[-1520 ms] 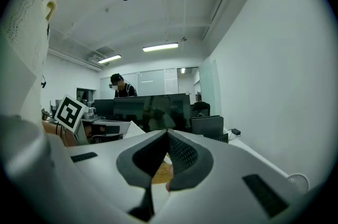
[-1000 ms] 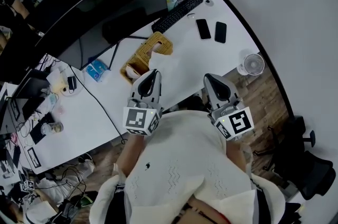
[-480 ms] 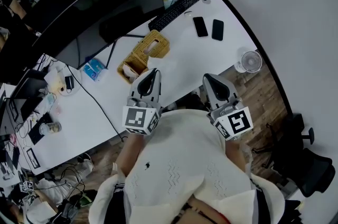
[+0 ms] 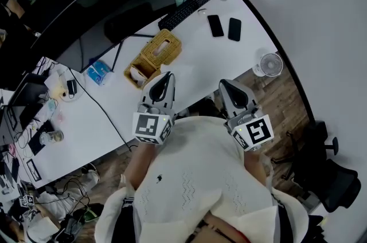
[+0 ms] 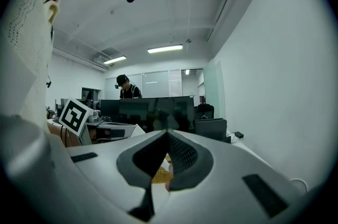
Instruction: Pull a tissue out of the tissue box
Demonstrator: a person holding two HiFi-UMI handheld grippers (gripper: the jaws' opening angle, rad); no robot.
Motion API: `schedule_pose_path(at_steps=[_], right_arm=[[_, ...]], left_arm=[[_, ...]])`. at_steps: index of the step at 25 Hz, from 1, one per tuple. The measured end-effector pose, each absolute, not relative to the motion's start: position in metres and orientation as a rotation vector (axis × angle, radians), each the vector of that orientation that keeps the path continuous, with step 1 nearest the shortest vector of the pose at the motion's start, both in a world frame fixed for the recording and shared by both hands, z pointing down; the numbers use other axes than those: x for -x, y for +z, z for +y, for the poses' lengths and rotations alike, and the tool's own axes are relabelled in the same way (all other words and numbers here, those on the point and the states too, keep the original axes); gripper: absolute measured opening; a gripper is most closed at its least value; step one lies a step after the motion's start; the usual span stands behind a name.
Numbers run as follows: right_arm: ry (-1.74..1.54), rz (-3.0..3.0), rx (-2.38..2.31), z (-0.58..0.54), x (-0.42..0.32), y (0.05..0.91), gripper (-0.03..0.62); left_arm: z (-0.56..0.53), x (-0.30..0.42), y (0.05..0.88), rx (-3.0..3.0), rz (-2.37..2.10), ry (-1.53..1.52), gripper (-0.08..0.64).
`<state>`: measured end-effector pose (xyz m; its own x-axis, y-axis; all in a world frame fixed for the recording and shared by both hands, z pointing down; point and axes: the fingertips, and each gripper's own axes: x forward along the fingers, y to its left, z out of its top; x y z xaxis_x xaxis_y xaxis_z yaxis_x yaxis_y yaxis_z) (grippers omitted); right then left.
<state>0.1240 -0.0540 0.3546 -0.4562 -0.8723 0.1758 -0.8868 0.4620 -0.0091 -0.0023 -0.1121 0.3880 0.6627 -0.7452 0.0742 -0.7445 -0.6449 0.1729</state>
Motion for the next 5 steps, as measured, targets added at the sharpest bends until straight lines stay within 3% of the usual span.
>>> schedule_pose_path(at_steps=[5], right_arm=[[0.136,-2.56,-1.522,-0.0566,-0.1183,0.356,0.0]], left_arm=[[-0.1139,0.0023,0.3885,-2.692,-1.219,-0.001,0.015]])
